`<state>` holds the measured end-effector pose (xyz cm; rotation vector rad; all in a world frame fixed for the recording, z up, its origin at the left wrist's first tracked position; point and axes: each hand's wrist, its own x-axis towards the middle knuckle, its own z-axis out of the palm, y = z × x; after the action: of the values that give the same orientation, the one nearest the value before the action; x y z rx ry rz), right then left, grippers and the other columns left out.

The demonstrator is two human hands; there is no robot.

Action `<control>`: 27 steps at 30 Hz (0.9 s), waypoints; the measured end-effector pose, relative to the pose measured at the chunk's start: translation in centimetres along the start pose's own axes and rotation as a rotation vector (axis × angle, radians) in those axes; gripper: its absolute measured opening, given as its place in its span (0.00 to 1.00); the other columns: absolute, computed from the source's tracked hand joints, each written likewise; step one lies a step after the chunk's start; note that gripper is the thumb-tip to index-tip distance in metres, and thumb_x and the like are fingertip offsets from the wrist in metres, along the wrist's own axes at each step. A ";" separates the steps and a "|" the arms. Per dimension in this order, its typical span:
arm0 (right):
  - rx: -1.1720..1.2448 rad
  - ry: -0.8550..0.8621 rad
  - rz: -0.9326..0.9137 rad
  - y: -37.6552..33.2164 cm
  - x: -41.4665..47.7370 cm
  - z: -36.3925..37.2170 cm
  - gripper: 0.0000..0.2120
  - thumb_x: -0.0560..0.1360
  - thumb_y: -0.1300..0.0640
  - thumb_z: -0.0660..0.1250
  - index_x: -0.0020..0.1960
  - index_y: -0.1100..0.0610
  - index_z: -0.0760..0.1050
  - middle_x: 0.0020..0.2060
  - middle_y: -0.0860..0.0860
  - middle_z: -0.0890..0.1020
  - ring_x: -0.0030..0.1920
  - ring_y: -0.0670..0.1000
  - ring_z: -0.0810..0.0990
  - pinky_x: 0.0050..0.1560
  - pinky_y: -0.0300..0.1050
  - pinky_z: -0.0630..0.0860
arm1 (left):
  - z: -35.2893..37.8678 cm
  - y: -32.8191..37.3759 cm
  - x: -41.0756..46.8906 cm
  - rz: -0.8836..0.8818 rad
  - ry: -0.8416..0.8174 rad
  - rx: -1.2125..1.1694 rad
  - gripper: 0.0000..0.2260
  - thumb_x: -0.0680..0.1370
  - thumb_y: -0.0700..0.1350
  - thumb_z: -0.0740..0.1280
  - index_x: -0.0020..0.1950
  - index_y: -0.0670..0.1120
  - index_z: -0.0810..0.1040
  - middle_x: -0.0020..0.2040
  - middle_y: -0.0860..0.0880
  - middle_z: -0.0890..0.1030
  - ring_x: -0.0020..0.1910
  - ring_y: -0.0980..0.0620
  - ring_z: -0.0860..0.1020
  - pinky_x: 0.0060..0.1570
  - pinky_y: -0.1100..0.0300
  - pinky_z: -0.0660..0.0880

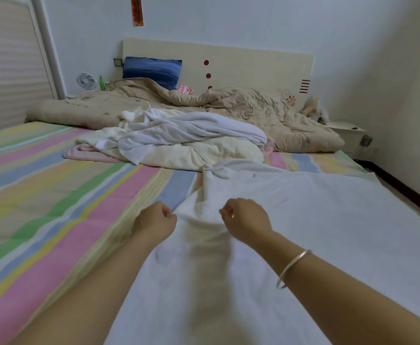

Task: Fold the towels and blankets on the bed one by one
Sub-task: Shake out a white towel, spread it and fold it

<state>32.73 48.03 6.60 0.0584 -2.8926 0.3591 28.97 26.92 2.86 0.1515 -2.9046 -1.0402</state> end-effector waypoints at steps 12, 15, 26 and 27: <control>0.001 0.088 0.035 1.6 18.6 4.4 0.13 0.77 0.58 0.58 0.58 0.52 0.76 0.53 0.51 0.78 0.54 0.53 0.76 0.48 0.45 0.73 | 6.0 4.2 14.9 -0.090 -0.256 -0.479 0.05 0.75 0.47 0.68 0.48 0.49 0.82 0.49 0.48 0.83 0.50 0.47 0.81 0.54 0.54 0.78; -0.004 0.084 0.045 2.2 21.9 6.6 0.12 0.77 0.58 0.58 0.57 0.52 0.76 0.53 0.51 0.78 0.56 0.54 0.75 0.50 0.46 0.72 | 7.6 3.2 17.4 -0.115 -0.280 -0.536 0.06 0.75 0.44 0.67 0.42 0.48 0.83 0.39 0.47 0.84 0.39 0.48 0.82 0.41 0.57 0.80; -0.389 -0.007 -0.007 0.4 28.5 11.4 0.10 0.77 0.55 0.63 0.57 0.56 0.74 0.54 0.54 0.78 0.56 0.56 0.75 0.46 0.46 0.66 | 6.9 3.1 19.1 -0.089 -0.462 -0.702 0.11 0.80 0.38 0.58 0.53 0.42 0.80 0.40 0.46 0.84 0.29 0.54 0.80 0.26 0.65 0.75; -0.393 -0.032 0.029 0.1 28.9 11.2 0.08 0.78 0.57 0.62 0.54 0.57 0.75 0.54 0.55 0.79 0.55 0.56 0.77 0.45 0.45 0.67 | 6.8 3.2 18.9 -0.087 -0.458 -0.707 0.10 0.81 0.39 0.59 0.53 0.42 0.80 0.40 0.46 0.84 0.29 0.54 0.80 0.26 0.66 0.75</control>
<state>2.16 45.03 2.62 -0.0437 -2.9387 -0.2112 9.36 31.55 -0.01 0.0017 -2.6589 -2.2888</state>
